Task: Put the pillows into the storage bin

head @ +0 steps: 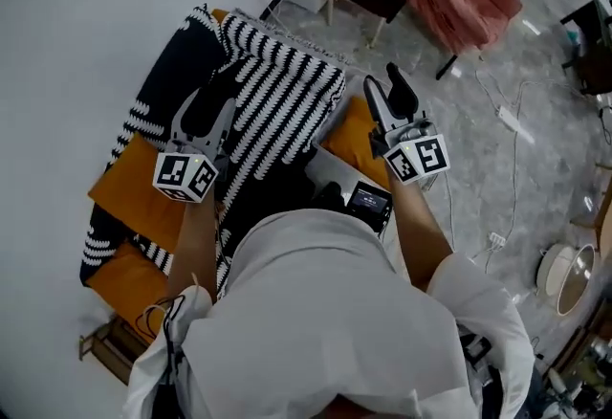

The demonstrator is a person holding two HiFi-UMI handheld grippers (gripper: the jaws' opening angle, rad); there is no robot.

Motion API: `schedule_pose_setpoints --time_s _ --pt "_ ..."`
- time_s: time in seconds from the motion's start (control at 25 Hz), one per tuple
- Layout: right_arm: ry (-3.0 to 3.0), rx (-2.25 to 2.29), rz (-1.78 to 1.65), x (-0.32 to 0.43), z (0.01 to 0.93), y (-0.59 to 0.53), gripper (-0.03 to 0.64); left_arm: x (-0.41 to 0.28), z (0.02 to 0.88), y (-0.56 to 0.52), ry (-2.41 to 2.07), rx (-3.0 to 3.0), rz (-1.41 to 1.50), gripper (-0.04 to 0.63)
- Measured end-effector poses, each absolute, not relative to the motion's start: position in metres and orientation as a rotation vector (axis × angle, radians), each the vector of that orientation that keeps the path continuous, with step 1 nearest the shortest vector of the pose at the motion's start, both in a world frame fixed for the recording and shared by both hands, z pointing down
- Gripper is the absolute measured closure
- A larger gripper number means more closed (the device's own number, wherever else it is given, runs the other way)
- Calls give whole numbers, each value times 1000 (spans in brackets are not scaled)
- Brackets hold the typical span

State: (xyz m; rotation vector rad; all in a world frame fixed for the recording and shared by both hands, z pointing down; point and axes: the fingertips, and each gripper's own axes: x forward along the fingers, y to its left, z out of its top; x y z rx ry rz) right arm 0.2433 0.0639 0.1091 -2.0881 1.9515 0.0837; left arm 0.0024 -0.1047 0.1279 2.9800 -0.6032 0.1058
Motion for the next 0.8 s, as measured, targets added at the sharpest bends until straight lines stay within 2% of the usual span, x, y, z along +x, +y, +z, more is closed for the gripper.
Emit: schedule_pose_setpoints --time_s 0.4,0.8 --pt "2283 -1638 -110 85 129 -87 404 -257 158 -147 -1287 2652 194 347" --pt "2545 -1407 -358 -121 178 -175 404 -498 205 -158 -1589 2309 92 346"
